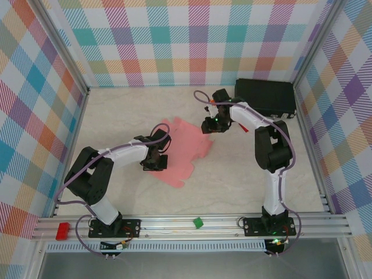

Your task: Fold the paper box

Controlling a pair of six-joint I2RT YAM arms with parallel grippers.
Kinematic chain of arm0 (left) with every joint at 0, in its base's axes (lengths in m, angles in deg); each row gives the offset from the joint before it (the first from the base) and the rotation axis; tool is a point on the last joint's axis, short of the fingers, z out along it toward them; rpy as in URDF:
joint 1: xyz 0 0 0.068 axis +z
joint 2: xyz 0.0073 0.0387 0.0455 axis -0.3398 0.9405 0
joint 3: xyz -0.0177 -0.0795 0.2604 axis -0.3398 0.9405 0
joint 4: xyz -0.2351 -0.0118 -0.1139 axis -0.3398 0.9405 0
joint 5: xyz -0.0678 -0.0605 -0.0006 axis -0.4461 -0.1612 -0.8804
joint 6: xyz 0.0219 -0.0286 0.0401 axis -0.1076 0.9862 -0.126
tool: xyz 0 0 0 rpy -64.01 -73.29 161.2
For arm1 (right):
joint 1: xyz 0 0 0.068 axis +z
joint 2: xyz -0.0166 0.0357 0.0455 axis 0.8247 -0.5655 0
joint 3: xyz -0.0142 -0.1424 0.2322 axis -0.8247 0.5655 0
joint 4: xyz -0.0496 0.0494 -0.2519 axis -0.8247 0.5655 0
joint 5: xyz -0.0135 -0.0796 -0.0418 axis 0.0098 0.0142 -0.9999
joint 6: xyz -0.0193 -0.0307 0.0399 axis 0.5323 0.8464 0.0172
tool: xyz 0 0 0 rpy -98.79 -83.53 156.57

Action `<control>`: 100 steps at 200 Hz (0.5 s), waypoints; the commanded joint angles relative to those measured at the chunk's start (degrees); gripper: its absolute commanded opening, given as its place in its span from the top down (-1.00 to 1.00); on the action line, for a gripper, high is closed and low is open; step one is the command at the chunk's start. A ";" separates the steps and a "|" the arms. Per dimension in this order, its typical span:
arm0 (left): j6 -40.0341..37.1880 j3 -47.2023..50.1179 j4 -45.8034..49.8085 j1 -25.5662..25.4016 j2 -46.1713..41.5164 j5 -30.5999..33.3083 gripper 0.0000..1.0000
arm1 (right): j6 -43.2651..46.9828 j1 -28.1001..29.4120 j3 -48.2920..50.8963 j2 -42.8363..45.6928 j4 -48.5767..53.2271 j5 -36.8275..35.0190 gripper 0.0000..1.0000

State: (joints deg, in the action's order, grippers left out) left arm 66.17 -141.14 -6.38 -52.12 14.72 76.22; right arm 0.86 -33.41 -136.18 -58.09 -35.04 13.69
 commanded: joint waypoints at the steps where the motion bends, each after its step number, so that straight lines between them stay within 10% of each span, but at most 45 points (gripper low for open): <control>1: -1.79 -0.59 2.26 -0.88 -0.18 0.92 1.00 | 1.83 -1.47 -5.28 -1.38 -1.11 -4.64 0.07; 100: -2.12 -0.06 1.65 -0.88 0.33 1.06 1.00 | 23.34 -1.72 -31.46 -19.52 11.87 12.99 -0.02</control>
State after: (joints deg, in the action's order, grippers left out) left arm 64.96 -141.14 -6.38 -52.38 14.72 76.66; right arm 19.68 -35.57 -161.62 -74.09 -30.08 21.50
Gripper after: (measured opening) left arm 0.049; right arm 0.513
